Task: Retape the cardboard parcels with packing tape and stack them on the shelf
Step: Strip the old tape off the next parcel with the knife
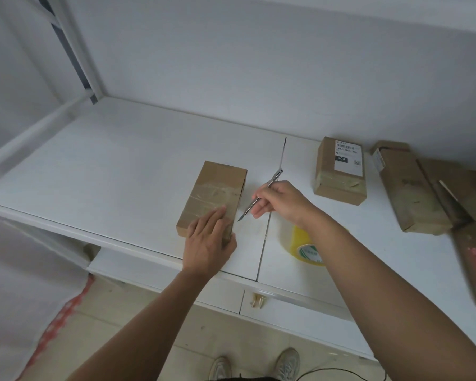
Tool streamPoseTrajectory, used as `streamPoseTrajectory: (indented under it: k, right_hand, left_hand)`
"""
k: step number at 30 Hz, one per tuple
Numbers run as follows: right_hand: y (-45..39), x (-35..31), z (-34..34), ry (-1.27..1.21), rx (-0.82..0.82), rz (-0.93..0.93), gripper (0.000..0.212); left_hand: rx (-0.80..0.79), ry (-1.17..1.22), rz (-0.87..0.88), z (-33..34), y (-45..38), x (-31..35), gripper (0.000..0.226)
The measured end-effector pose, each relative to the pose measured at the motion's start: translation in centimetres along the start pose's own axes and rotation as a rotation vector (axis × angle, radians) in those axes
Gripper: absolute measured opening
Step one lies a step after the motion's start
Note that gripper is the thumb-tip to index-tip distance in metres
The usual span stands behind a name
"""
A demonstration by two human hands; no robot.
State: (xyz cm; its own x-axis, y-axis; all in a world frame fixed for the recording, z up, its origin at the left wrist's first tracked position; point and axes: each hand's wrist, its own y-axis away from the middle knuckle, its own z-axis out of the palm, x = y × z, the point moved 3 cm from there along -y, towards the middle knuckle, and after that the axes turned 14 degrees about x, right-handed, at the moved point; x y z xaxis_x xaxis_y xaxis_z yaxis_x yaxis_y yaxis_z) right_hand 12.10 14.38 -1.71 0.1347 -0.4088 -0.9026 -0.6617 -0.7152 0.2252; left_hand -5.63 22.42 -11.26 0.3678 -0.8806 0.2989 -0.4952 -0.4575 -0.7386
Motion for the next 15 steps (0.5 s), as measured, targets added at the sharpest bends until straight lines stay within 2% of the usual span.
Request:
streamPoseTrajectory:
  k: [15]
  right_hand:
    - [0.5, -0.26, 0.47, 0.056, -0.062, -0.055, 0.021]
  left_hand:
    - [-0.002, 0.015, -0.004, 0.01, -0.13, 0.01, 0.027]
